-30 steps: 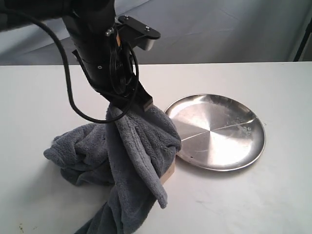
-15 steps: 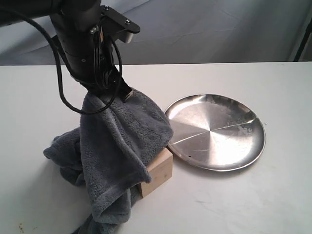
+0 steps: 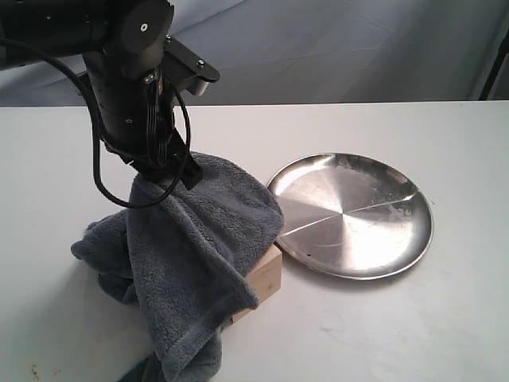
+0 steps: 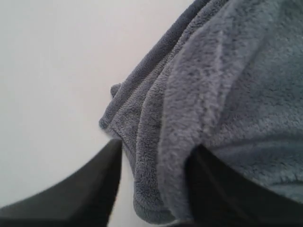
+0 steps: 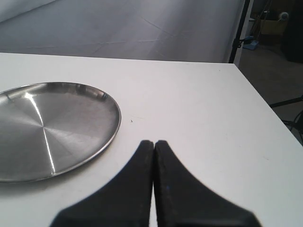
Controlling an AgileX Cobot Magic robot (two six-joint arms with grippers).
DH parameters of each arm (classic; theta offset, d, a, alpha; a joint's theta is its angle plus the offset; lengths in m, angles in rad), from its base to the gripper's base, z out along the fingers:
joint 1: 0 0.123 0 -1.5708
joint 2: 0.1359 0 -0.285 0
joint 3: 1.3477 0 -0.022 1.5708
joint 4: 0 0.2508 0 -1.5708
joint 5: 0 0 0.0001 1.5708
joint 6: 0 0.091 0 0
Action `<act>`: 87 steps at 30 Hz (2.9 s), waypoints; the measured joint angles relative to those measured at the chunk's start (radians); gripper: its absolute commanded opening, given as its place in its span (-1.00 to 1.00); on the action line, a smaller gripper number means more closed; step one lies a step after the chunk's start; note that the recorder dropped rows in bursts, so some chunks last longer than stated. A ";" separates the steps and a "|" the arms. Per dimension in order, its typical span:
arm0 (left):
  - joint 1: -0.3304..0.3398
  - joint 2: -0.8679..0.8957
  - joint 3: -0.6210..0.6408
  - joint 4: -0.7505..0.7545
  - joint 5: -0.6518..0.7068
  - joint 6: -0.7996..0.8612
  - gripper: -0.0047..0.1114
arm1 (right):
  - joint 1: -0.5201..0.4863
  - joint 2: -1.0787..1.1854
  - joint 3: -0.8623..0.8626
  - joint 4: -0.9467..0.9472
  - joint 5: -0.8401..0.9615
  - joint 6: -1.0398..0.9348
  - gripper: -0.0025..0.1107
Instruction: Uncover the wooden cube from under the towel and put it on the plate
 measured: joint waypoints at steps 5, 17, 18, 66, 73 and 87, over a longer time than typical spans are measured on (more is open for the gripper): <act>0.000 0.003 0.000 0.010 0.000 0.000 0.35 | 0.000 0.000 0.000 0.000 0.000 0.000 -0.96; 0.002 -0.024 -0.075 -0.050 -0.002 -0.023 0.10 | 0.000 0.000 0.000 0.000 0.000 0.000 -0.96; 0.002 -0.029 -0.078 -0.101 -0.002 -0.011 -0.10 | 0.000 0.000 0.000 0.000 0.000 0.000 -0.96; -0.207 0.210 -0.079 -0.193 -0.001 -0.027 -0.62 | 0.000 0.000 0.000 0.000 0.000 0.000 -0.96; -0.207 0.210 -0.079 -0.193 -0.001 -0.027 -0.92 | 0.000 0.000 0.000 0.000 0.000 0.000 -0.96; -0.207 0.169 -0.079 -0.135 -0.001 -0.027 -0.92 | 0.000 0.000 0.000 0.000 0.000 0.000 -0.96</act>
